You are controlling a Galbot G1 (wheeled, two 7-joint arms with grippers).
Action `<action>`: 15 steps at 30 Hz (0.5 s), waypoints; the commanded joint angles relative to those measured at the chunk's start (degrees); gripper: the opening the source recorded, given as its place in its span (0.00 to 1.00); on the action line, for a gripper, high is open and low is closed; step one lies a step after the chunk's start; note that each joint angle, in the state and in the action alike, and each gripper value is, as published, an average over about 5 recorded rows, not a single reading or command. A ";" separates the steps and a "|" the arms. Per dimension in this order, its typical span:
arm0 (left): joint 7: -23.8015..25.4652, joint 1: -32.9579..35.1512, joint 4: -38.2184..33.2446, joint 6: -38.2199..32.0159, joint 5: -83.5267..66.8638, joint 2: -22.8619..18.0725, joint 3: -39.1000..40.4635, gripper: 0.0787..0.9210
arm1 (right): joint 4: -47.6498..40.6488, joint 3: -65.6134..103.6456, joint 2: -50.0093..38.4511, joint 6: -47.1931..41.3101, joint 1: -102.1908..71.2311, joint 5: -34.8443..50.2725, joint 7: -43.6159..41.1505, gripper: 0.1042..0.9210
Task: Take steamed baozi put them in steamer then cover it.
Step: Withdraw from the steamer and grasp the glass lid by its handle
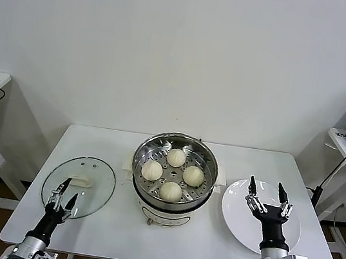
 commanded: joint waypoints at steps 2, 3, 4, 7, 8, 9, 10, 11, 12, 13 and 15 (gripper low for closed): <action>-1.93 -6.30 8.43 0.18 7.28 0.26 0.35 0.88 | -0.49 0.10 0.92 0.40 -0.43 -0.46 0.18 0.88; -1.94 -6.83 8.82 0.25 7.31 0.26 0.41 0.88 | -0.54 0.06 0.99 0.42 -0.41 -0.50 0.18 0.88; -1.95 -7.32 9.17 0.33 7.34 0.25 0.49 0.88 | -0.58 0.04 1.03 0.42 -0.40 -0.54 0.18 0.88; -1.95 -8.79 9.97 0.60 7.42 0.20 0.72 0.88 | -0.64 0.02 1.06 0.43 -0.37 -0.62 0.17 0.88; -1.95 -9.29 10.21 0.71 7.48 0.18 0.78 0.88 | -0.67 0.03 1.06 0.43 -0.35 -0.66 0.16 0.88; -1.95 -9.82 10.46 0.84 7.54 0.15 0.82 0.88 | -0.69 0.04 1.06 0.43 -0.34 -0.68 0.16 0.88; -1.93 -10.36 10.73 0.96 7.60 0.13 0.85 0.88 | -0.71 0.04 1.06 0.44 -0.34 -0.72 0.15 0.88; -1.92 -10.83 11.01 1.06 7.67 0.12 0.86 0.88 | -0.73 0.04 1.06 0.47 -0.34 -0.77 0.14 0.88; -1.91 -11.32 11.30 1.15 7.71 0.11 0.86 0.88 | -0.75 0.03 1.07 0.49 -0.34 -0.81 0.13 0.88; -1.88 -11.71 11.55 1.22 7.72 0.10 0.86 0.88 | -0.78 0.02 1.09 0.52 -0.36 -0.87 0.12 0.88; -1.83 -12.38 11.99 1.32 7.73 0.12 0.88 0.88 | -0.88 0.02 1.13 0.63 -0.37 -1.01 0.11 0.88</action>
